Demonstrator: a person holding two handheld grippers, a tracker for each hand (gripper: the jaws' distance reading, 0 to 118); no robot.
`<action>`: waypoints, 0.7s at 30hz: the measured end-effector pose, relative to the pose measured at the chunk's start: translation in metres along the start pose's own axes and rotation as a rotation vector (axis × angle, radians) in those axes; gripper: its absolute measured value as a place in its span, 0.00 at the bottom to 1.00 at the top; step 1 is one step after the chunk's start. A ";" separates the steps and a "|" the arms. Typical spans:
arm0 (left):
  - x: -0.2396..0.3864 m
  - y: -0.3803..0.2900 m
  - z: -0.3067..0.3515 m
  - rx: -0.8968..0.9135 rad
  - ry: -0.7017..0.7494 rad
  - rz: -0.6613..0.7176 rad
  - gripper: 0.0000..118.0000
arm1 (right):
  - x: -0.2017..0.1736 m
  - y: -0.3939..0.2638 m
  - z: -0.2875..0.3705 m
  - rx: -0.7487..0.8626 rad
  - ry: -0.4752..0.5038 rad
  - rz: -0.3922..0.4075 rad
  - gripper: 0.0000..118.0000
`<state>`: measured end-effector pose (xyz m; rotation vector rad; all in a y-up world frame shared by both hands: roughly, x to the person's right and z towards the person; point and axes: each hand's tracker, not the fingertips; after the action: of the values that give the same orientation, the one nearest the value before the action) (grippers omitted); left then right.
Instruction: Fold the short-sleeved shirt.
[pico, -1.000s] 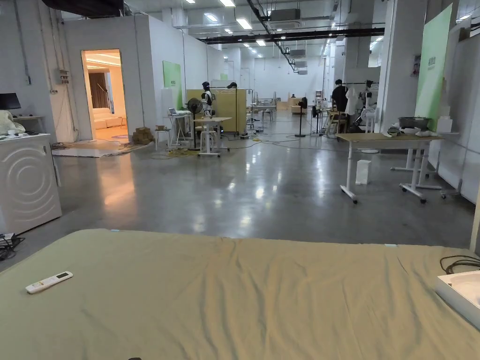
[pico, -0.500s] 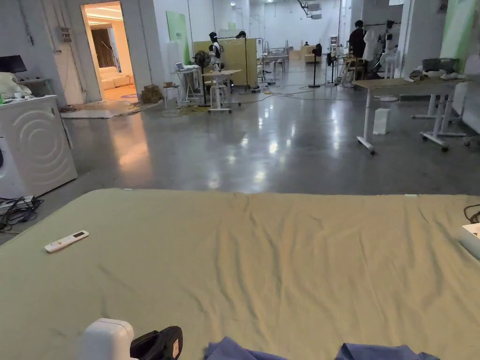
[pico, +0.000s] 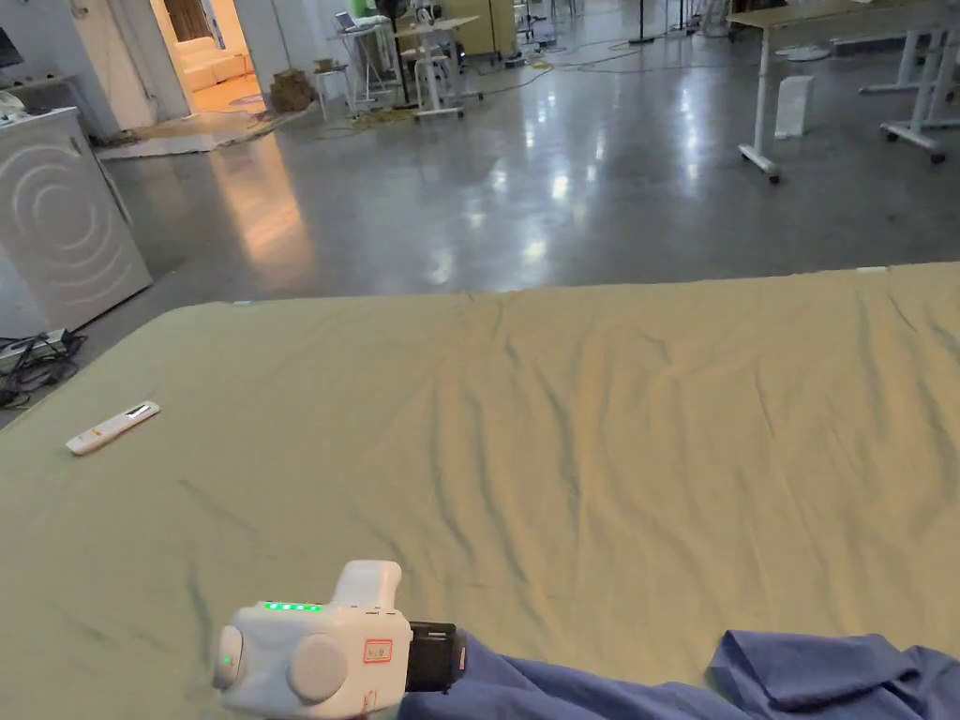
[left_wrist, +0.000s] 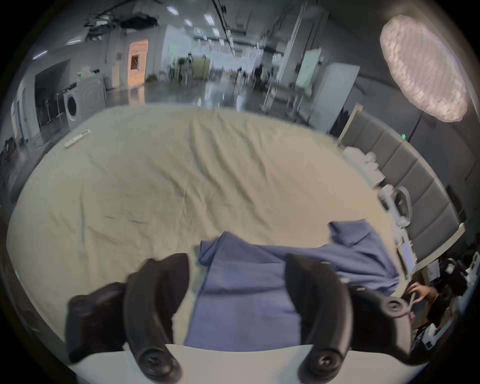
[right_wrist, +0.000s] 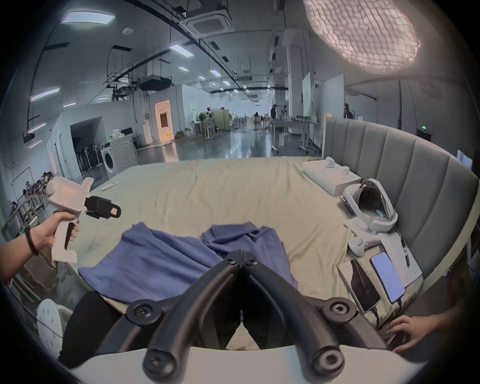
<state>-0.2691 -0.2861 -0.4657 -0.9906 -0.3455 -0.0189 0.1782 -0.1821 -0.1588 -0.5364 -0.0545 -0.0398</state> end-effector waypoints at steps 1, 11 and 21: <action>-0.004 0.001 -0.012 -0.034 -0.020 0.029 0.73 | 0.002 -0.002 -0.002 -0.011 -0.004 -0.008 0.00; -0.005 0.011 -0.065 -0.174 0.016 0.027 0.73 | 0.007 -0.011 -0.003 -0.066 -0.035 -0.010 0.00; 0.035 0.016 -0.070 -0.197 0.129 -0.115 0.22 | 0.019 -0.005 -0.018 -0.084 -0.014 -0.056 0.00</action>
<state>-0.2140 -0.3293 -0.5035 -1.1576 -0.2856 -0.2233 0.1972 -0.1956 -0.1708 -0.6191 -0.0814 -0.0934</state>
